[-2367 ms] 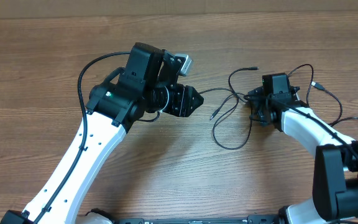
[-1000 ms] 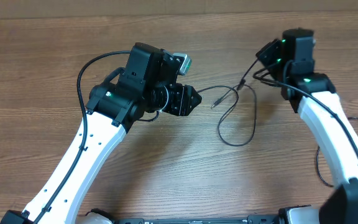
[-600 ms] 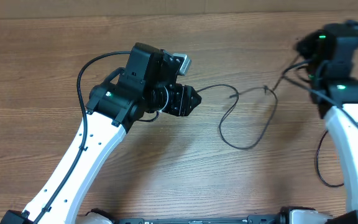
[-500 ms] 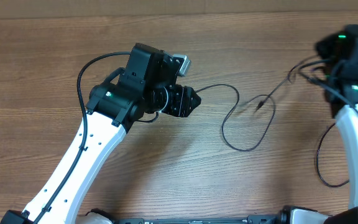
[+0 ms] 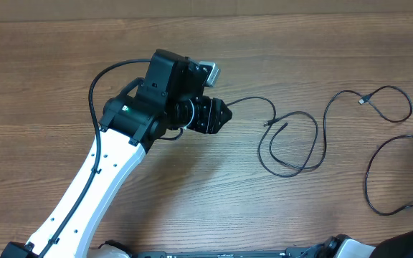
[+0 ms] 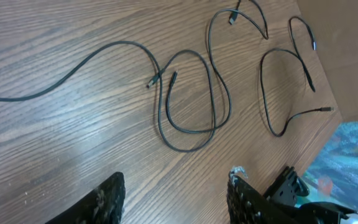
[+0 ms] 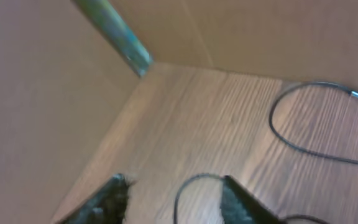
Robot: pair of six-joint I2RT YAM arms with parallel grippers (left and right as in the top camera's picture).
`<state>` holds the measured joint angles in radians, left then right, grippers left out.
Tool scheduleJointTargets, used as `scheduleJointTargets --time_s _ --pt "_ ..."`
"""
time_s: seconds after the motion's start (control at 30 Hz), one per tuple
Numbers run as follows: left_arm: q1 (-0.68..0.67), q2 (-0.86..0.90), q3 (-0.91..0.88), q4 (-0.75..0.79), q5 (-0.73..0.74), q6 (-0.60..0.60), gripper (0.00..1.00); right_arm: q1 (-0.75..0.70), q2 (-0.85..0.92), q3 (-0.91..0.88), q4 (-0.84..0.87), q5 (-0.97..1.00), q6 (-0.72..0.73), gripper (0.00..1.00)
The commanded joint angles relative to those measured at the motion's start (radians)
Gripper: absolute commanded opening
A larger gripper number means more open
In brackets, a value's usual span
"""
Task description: Untangle cables
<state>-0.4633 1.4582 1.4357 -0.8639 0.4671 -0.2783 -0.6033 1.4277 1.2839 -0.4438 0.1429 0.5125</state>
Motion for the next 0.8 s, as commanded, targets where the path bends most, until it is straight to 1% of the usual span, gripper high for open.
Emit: scheduleJointTargets --time_s 0.0,0.07,0.1,0.27,0.37,0.43,0.53,0.67,0.77 --pt "-0.003 0.000 -0.001 0.010 -0.005 -0.001 0.52 0.007 -0.005 0.026 -0.018 -0.119 -0.050 0.58" --pt "-0.003 0.000 -0.001 0.005 -0.003 -0.007 0.52 0.012 -0.005 0.026 -0.048 -0.178 -0.049 0.65" --pt "-0.003 0.000 -0.001 0.003 -0.003 -0.007 0.52 0.014 -0.005 0.026 -0.072 -0.195 -0.045 0.66" --pt "-0.003 0.000 -0.001 0.002 -0.002 -0.006 0.51 0.043 -0.003 -0.003 -0.247 -0.200 0.028 0.67" --pt "-0.004 0.000 -0.001 0.012 -0.002 -0.007 0.50 0.069 -0.003 -0.069 -0.323 -0.197 0.064 0.67" --pt "-0.005 0.000 -0.001 0.013 0.002 -0.006 0.49 0.106 -0.003 -0.180 -0.311 -0.197 0.068 0.67" --pt "-0.008 0.000 -0.001 0.004 0.002 -0.006 0.49 0.154 -0.003 -0.314 -0.261 -0.198 0.067 0.71" --pt "-0.009 0.000 -0.001 -0.003 0.002 -0.006 0.49 0.236 -0.003 -0.450 -0.208 -0.205 0.055 0.84" --pt "-0.009 0.000 -0.001 -0.002 0.002 -0.006 0.49 0.300 -0.003 -0.502 -0.183 -0.205 0.037 0.87"
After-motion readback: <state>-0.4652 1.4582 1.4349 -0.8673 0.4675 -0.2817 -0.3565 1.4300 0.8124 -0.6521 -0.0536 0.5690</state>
